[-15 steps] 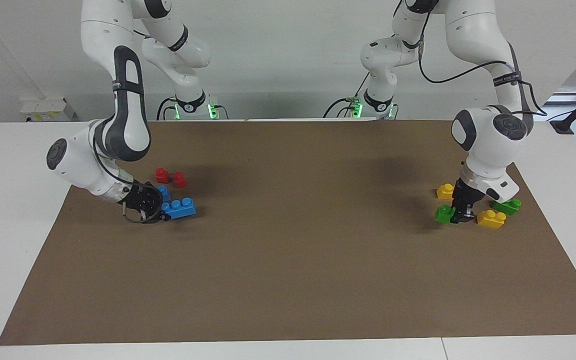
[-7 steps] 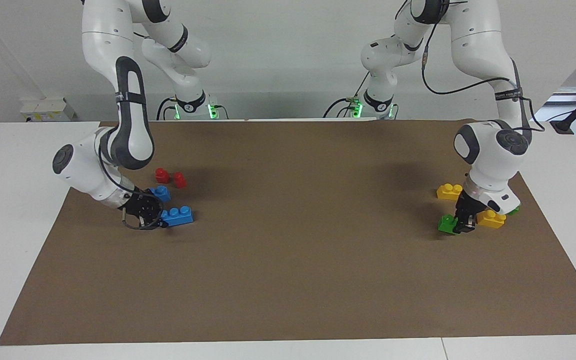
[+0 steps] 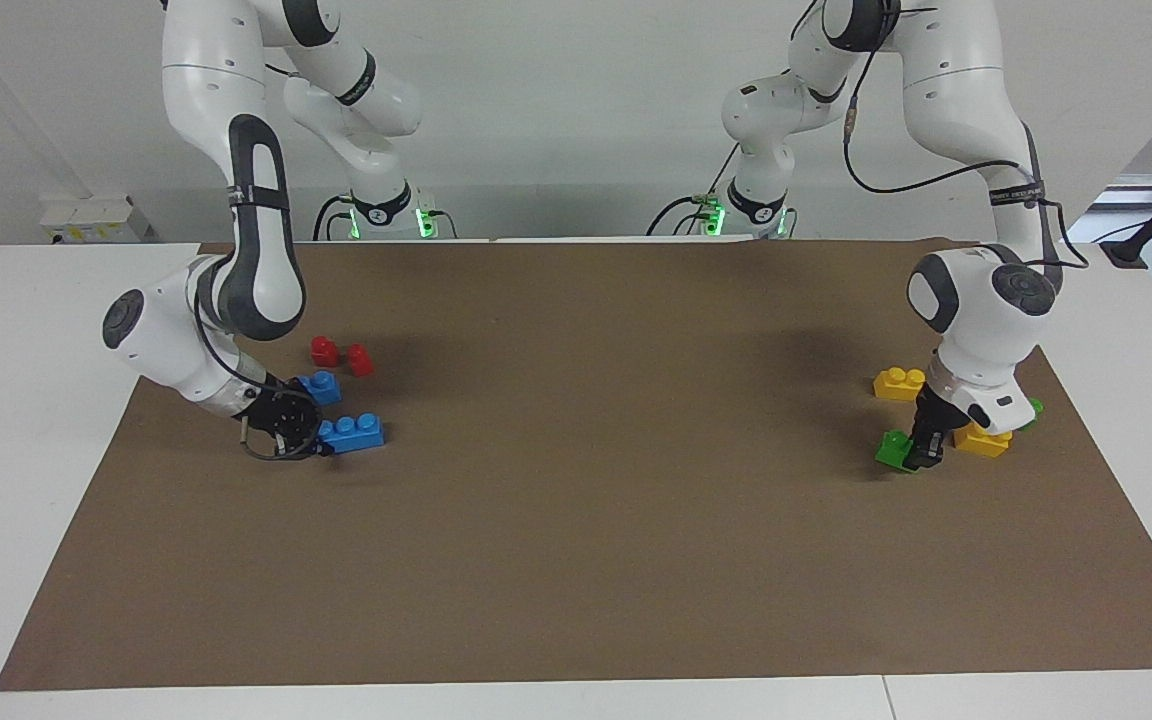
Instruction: Remove green block with left arm and hold with right
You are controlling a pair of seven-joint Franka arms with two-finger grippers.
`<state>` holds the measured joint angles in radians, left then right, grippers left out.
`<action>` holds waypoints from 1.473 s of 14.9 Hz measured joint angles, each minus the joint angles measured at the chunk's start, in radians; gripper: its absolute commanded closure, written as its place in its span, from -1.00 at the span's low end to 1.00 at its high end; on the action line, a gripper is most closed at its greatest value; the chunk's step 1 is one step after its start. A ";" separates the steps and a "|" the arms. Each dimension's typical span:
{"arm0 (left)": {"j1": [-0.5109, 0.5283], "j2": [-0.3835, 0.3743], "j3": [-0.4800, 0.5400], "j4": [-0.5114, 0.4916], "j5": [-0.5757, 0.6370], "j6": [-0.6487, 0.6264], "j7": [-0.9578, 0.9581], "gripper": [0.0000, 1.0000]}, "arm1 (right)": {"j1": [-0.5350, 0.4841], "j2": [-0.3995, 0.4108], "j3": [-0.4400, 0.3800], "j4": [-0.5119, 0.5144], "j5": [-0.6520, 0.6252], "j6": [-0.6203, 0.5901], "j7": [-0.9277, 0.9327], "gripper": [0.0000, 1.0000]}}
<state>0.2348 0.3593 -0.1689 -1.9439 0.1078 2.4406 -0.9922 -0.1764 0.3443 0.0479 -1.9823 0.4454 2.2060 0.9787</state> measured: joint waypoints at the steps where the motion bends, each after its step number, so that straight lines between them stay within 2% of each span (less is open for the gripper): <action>1: 0.000 0.002 0.000 0.000 0.000 0.000 0.008 -1.00 | 0.000 0.000 0.002 0.000 0.000 0.000 0.012 -0.55; 2: 0.000 0.003 -0.001 0.000 0.000 0.000 0.011 -1.00 | 0.001 0.000 0.004 0.000 0.000 0.000 0.016 -0.68; 3: 0.000 0.003 0.000 0.001 0.000 0.000 0.013 -1.00 | 0.001 0.000 0.006 0.000 0.000 -0.001 0.019 -0.71; 6: 0.002 0.003 0.000 0.026 0.000 -0.027 0.013 -1.00 | 0.001 -0.001 0.007 0.015 0.000 -0.022 0.021 -0.73; 9: 0.005 -0.007 -0.001 0.108 0.000 -0.140 0.017 -1.00 | 0.001 -0.016 0.007 0.065 0.000 -0.085 0.022 -0.76; 13: 0.004 -0.056 -0.015 0.149 0.008 -0.222 0.049 -1.00 | 0.010 -0.087 0.007 0.091 -0.042 -0.136 0.028 -0.76; 17: -0.033 -0.111 -0.026 0.149 0.130 -0.326 0.166 -1.00 | 0.021 -0.126 0.007 0.092 -0.046 -0.168 0.046 -0.76; 20: -0.052 -0.161 -0.027 0.153 0.148 -0.403 0.346 -1.00 | 0.021 -0.142 0.007 0.130 -0.054 -0.239 0.059 -0.76; 22: -0.056 -0.190 -0.028 0.181 0.148 -0.503 0.478 -1.00 | 0.021 -0.156 0.007 0.169 -0.082 -0.286 0.066 -1.00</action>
<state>0.1788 0.1695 -0.1966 -1.7631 0.2558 1.9376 -0.5141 -0.1550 0.1884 0.0549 -1.8137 0.3637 1.9204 1.0450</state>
